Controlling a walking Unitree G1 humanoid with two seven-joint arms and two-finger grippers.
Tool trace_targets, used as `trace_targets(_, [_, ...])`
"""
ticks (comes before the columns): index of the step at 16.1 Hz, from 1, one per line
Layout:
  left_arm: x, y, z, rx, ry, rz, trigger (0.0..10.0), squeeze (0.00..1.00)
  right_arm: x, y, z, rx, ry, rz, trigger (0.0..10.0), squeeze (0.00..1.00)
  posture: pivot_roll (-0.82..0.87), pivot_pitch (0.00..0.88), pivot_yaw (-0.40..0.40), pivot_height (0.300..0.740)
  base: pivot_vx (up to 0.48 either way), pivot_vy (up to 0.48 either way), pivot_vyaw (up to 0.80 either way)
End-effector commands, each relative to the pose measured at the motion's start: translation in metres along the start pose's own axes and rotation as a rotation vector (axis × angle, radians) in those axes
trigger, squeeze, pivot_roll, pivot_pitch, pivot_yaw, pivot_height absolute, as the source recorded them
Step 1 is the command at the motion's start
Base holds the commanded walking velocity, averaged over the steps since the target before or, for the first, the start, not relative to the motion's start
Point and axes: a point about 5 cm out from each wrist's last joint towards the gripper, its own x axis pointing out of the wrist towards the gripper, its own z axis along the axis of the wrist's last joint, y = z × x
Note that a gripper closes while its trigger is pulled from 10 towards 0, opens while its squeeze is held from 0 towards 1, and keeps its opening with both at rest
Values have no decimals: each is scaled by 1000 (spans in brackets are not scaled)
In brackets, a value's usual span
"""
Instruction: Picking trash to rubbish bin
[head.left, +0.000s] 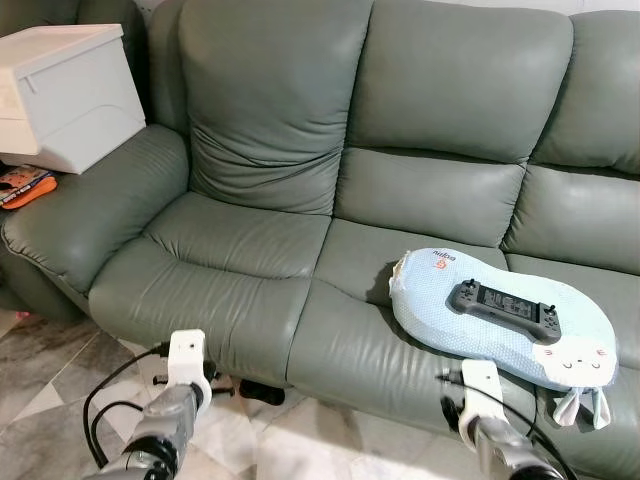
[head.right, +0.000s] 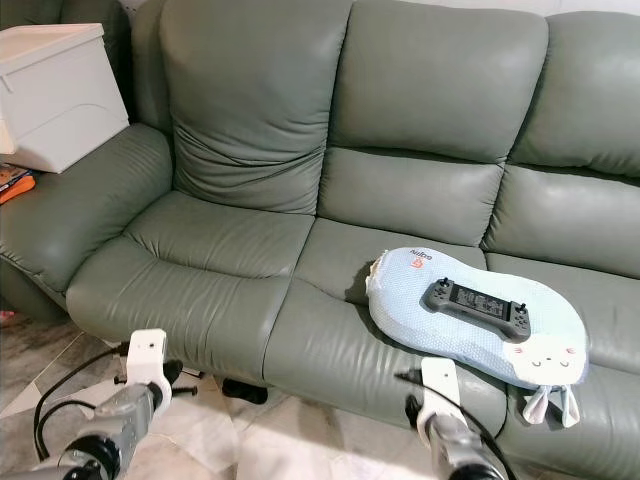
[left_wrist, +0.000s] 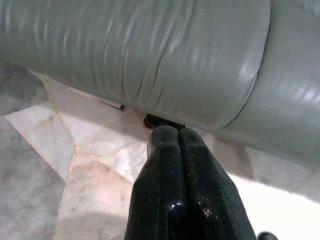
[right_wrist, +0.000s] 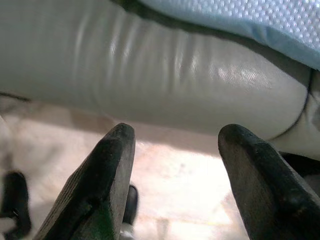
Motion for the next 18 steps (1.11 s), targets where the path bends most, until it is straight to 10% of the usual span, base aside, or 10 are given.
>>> trace_targets(1, [-1,-1,-5,19,17,-9,10000,0,-1,-5,-4,-35,16,-17,10000,0,2,0,-14,740,0,0,800])
trace_targets(5, [-4,-13,-25,162,82,-71,10000,0,-2,-6,-12,-37,32,-22,10000,0,6,0,8,740,0,0,800])
trace_targets(18, [-4,0,-22,226,77,12,10000,0,1,3,7,-57,-16,9,10000,0,10,0,11,740,0,0,800])
